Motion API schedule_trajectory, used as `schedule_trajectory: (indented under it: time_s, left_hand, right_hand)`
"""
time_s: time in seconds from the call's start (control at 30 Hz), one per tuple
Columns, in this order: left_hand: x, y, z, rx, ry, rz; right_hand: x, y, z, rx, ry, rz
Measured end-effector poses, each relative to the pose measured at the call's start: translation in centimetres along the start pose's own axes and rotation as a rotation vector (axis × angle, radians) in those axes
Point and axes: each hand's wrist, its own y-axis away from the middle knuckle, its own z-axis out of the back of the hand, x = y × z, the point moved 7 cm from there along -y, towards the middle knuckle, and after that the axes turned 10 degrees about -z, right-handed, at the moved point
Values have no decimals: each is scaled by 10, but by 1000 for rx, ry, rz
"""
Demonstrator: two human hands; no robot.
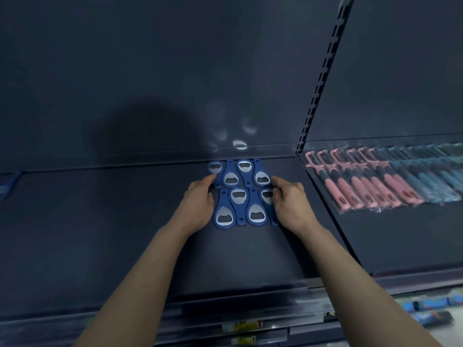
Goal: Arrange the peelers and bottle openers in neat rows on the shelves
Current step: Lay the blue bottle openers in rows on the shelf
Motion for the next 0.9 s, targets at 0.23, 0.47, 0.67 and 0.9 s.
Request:
schedule_trajectory:
  time_s: [0.23, 0.47, 0.67, 0.9]
  left_hand:
    - [2, -4, -2, -29, 25, -15]
    - [-16, 8, 23, -210, 16, -115]
    - [-26, 39, 56, -318, -52, -161]
    - [-9, 83, 109, -318, -205, -205]
  right_hand:
    - [0, -1, 2, -24, -14, 17]
    - [18, 2, 26, -154, -62, 64]
    - [55, 12, 26, -132, -18, 160]
    - [138, 54, -20, -89, 168, 314]
